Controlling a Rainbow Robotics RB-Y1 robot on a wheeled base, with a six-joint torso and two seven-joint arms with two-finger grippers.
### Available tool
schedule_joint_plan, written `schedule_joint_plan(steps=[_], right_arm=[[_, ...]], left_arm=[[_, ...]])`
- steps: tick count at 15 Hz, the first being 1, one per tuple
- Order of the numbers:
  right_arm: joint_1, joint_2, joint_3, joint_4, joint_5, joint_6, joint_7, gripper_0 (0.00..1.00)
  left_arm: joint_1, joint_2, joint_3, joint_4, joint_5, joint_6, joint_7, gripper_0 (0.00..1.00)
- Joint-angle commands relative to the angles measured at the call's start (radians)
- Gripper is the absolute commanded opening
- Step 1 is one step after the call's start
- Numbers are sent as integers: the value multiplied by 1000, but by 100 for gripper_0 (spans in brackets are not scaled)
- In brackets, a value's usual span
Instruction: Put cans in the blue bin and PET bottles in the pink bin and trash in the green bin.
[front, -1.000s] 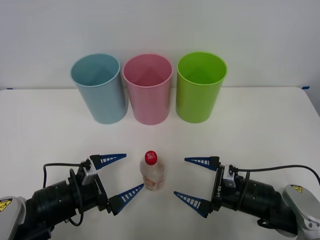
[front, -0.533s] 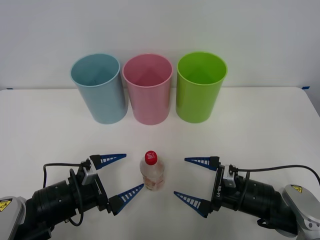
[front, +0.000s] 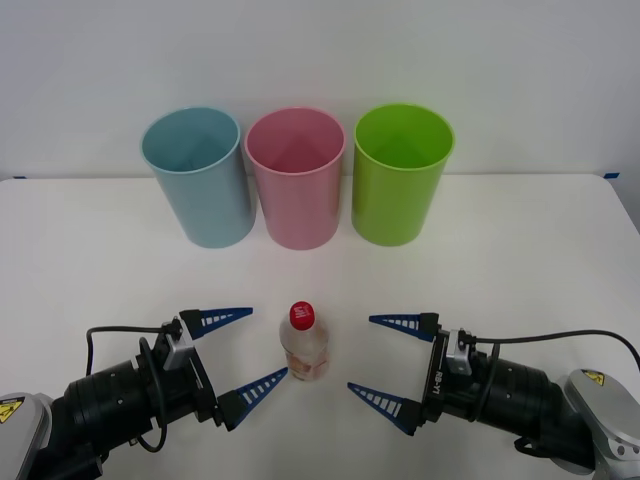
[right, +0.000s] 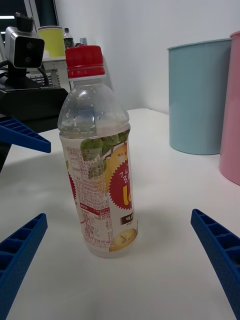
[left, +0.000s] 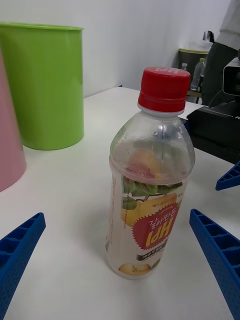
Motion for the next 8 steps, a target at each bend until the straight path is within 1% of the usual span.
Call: schedule_joint_plan(steps=[1,8], right_arm=[[0,0,0,0,0,0,0,100],[0,0,0,0,0,0,0,100]], left_arm=[[0,0,0,0,0,0,0,100],[0,0,0,0,0,0,0,100]])
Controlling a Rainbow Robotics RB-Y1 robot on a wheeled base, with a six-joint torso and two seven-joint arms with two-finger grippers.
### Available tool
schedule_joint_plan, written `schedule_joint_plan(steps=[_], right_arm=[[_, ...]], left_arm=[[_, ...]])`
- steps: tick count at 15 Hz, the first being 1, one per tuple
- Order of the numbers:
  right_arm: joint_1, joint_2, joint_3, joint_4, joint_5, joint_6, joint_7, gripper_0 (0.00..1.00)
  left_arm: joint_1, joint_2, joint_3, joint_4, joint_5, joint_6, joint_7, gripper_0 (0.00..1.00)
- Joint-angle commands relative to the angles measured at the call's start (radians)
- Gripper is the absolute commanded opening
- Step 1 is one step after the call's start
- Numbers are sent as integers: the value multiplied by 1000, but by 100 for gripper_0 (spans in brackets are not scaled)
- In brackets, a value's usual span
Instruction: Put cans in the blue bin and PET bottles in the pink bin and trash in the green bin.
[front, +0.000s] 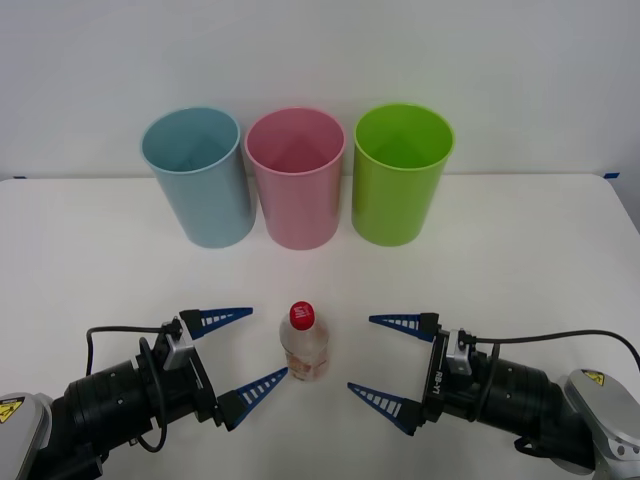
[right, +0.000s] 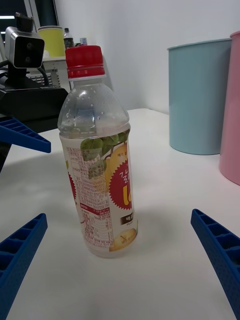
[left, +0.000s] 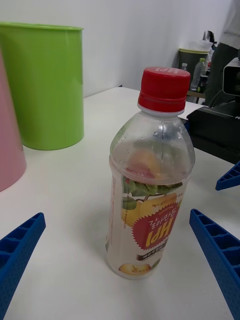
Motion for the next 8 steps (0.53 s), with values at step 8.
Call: schedule_joint_plan(steps=[8], right_arm=[[0,0,0,0,0,0,0,100]], left_arm=[[-6,112,40,15,51,-6,3,100]])
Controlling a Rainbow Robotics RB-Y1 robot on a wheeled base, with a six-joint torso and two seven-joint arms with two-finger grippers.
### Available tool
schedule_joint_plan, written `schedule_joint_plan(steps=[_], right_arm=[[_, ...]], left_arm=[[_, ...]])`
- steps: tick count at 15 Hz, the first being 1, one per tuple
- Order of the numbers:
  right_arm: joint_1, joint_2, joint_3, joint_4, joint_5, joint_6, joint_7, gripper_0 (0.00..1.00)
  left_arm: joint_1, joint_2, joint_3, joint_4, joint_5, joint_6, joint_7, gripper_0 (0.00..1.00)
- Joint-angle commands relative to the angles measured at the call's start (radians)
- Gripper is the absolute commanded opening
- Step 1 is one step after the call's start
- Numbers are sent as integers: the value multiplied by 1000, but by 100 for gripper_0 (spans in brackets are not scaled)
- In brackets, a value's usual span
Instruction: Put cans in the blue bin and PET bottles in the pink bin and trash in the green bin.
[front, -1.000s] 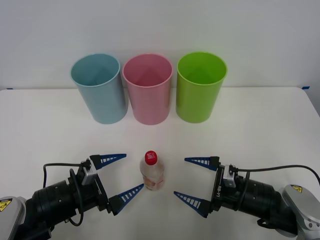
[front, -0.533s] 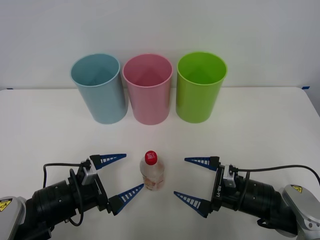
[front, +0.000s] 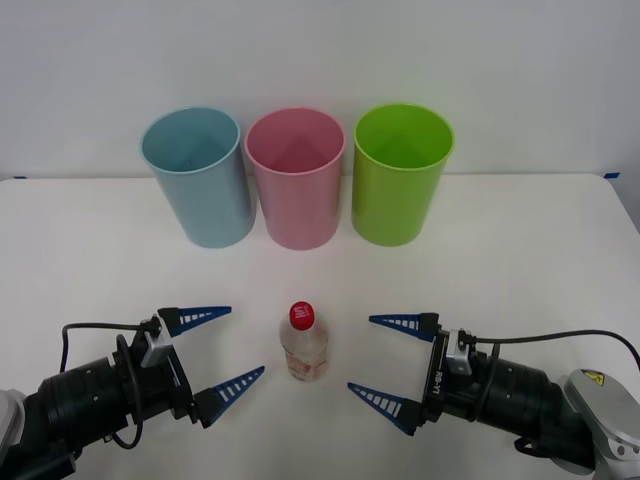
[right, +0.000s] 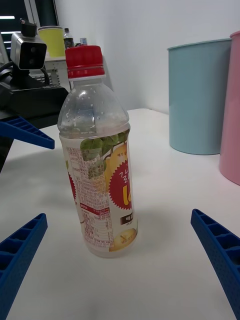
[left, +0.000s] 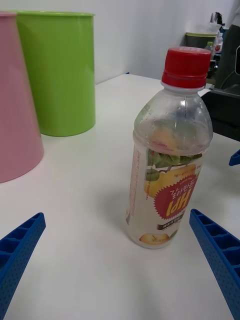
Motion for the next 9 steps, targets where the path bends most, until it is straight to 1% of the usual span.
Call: schedule_joint_plan(steps=[1,6,9], right_arm=[[0,0,0,0,0,0,0,100],[0,0,0,0,0,0,0,100],[0,0,0,0,0,0,0,100]], left_arm=[[6,47,8,0,36,0,3,100],[26,112,35,-1,78,-8,3,100],[58,144,58,-35,76,-11,5,100]])
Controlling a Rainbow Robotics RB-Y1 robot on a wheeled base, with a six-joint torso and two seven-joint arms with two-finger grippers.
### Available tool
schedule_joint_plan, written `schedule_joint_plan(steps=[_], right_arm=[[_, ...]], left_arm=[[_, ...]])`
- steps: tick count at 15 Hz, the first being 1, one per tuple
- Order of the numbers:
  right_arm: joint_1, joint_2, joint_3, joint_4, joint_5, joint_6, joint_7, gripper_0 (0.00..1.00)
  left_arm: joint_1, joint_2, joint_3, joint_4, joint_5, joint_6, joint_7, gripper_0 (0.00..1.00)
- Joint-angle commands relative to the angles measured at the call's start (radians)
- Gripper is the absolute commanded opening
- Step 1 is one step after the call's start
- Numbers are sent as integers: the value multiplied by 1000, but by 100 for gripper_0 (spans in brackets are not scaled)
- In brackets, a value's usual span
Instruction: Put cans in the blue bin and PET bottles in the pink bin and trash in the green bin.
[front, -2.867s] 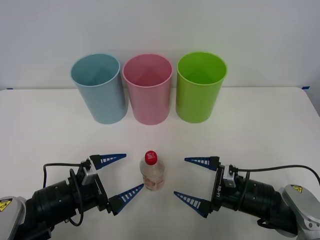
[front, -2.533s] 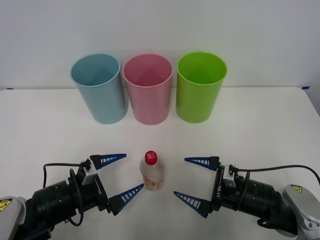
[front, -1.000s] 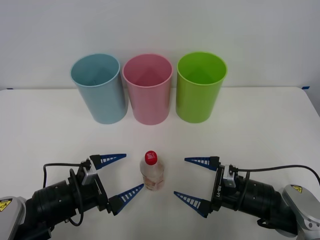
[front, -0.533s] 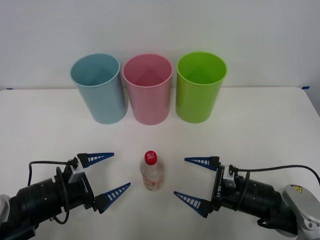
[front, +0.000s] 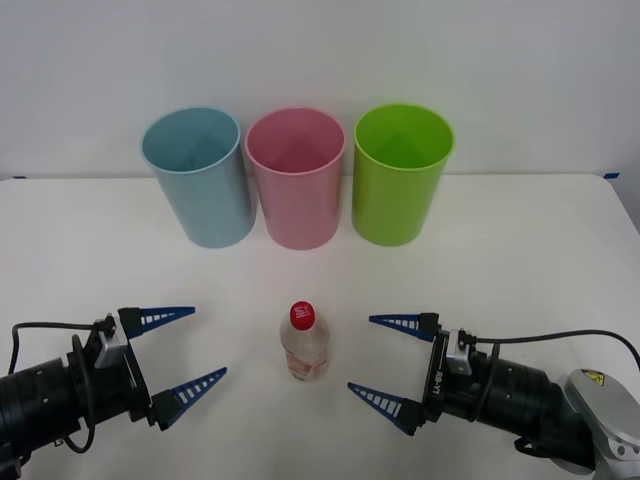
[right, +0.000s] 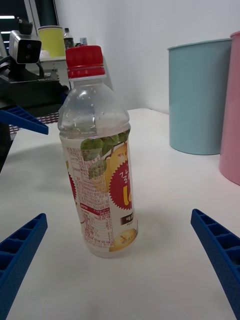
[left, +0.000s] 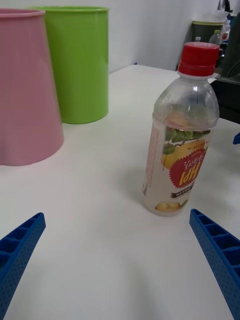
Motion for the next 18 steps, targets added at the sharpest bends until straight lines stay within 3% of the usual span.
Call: schedule_joint_plan(steps=[1,10,14,18], right_arm=[[0,0,0,0,0,0,0,100],[0,0,0,0,0,0,0,100],[0,0,0,0,0,0,0,100],[0,0,0,0,0,0,0,100]], left_arm=[[37,31,21,-43,-1,-1,4,100],[181,123,113,-211,-6,-30,51,100],[305,121,198,-402,-72,-33,223,100],[396,120,257,-479,-74,-28,272,100]])
